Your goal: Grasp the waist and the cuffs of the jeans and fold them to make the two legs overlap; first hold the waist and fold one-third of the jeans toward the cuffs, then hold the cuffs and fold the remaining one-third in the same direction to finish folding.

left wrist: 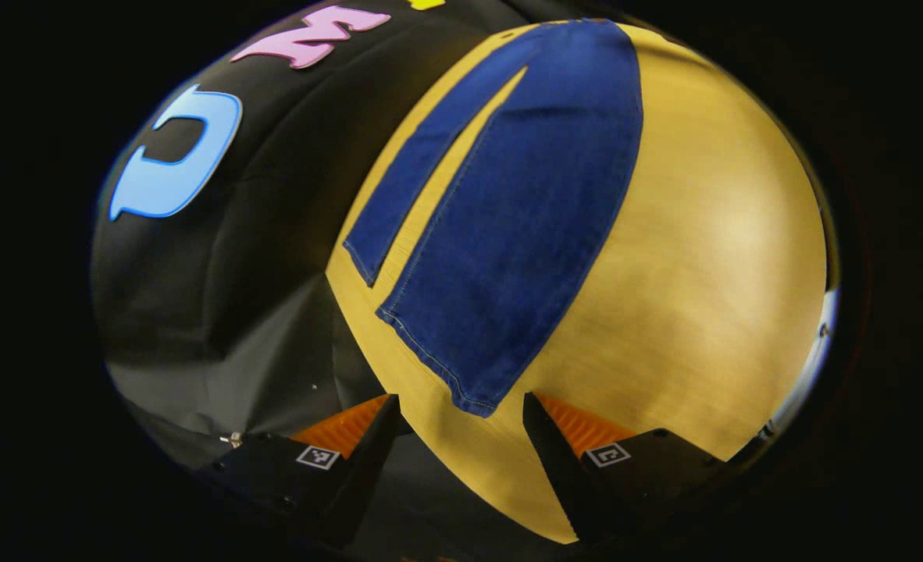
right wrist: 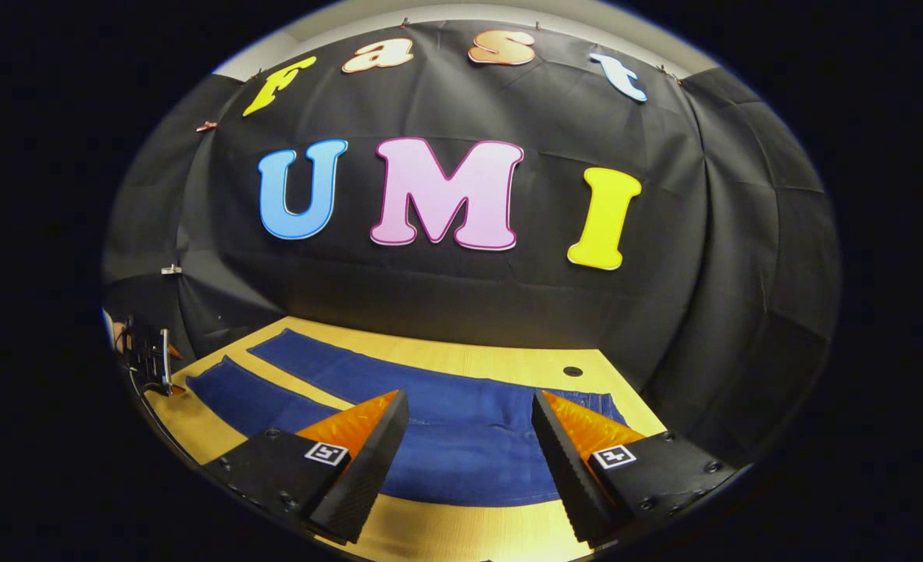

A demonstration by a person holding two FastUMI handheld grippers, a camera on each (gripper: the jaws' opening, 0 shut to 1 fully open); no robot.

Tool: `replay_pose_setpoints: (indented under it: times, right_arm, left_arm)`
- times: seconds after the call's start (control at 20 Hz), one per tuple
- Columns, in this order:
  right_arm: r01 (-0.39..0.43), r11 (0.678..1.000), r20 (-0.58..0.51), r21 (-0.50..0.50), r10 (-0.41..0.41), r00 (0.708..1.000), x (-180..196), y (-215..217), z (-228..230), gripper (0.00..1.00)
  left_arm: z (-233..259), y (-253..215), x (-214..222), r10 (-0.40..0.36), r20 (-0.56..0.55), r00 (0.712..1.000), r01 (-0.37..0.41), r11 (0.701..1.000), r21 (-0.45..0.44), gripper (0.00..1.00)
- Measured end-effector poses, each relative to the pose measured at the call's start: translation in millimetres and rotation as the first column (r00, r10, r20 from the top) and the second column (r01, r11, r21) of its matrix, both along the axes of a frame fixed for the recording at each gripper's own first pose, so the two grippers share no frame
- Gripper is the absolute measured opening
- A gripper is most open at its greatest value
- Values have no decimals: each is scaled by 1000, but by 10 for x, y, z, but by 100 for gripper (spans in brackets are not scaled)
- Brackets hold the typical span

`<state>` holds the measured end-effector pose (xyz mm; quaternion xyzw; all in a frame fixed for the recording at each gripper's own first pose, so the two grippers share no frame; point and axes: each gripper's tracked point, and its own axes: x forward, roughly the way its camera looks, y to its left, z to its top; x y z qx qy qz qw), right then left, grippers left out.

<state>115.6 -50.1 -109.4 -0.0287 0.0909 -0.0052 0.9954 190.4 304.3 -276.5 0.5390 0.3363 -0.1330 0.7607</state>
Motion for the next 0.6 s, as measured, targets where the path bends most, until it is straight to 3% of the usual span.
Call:
replay_pose_setpoints:
  times: [0.1,0.35,0.5,0.6]
  right_arm:
    - [-24,999,-9,30,24,1000,9,46,-137,97]
    - [-34,999,-49,-3,34,998,44,-71,-501,97]
    - [-9,998,-64,-55,5,998,116,-325,-689,97]
    - [12,995,-65,-94,-19,998,173,-536,-778,97]
  left_arm:
    - [-71,4,131,-49,-37,998,51,998,45,98]
    - [-136,-95,402,-179,-98,979,191,973,131,93]
    - [-174,-147,537,-199,-88,976,210,967,144,71]
    - [-219,-147,560,-179,-93,979,190,973,130,65]
